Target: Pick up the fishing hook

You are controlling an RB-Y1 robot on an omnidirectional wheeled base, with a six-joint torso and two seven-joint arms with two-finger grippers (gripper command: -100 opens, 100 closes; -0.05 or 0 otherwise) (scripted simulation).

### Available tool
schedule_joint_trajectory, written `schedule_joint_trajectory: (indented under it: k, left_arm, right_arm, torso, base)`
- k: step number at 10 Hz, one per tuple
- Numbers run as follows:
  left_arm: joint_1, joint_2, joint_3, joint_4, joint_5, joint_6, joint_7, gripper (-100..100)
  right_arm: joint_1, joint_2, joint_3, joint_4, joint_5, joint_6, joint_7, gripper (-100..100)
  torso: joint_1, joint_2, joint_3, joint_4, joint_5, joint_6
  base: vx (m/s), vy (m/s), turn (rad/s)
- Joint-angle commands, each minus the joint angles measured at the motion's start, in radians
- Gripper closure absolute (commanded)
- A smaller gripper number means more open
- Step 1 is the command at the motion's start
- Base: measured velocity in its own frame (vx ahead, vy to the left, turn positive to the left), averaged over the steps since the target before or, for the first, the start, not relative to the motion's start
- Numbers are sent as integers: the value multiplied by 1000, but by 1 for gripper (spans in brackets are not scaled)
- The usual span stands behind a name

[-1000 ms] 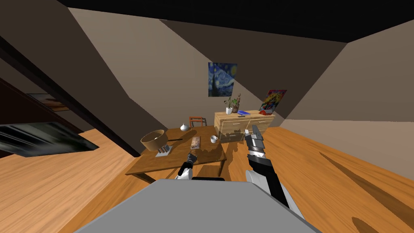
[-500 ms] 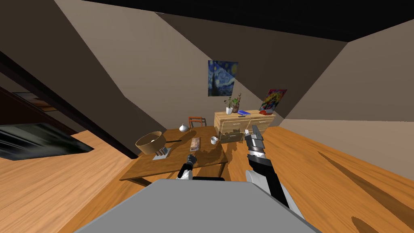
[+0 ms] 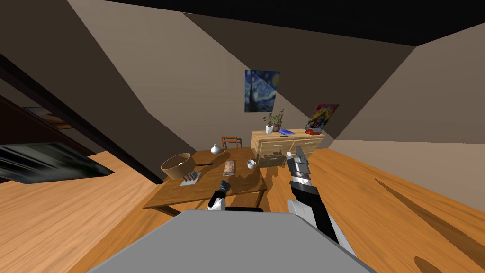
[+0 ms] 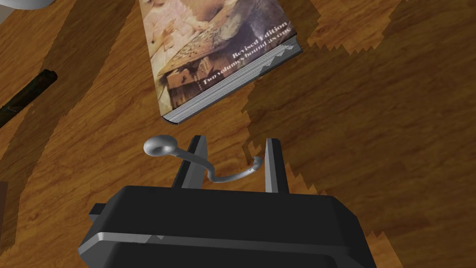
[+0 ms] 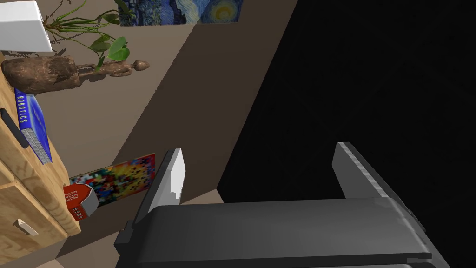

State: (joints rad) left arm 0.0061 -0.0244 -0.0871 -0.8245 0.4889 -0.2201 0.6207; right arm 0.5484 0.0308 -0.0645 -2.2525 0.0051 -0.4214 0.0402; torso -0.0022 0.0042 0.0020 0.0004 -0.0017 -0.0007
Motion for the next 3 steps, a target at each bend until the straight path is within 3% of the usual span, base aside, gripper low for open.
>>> schedule_joint_trajectory:
  k: [1,2,3]
  left_arm:
    - [-17,5,7,-7,0,30,-6,100]
    - [-12,4,5,-4,0,17,-3,100]
    - [-13,4,5,-3,0,21,-4,0]
  right_arm:
    - [0,0,0,0,0,0,0,0]
    - [0,0,0,0,0,0,0,0]
    - [0,0,0,0,0,0,0,0]
  torso:
    - [0,0,0,0,0,0]
    - [-2,4,2,1,0,1]
    - [-2,2,1,1,0,1]
  base:
    - [-150,-42,99]
    - [-70,-23,14]
    - [-12,-4,-2]
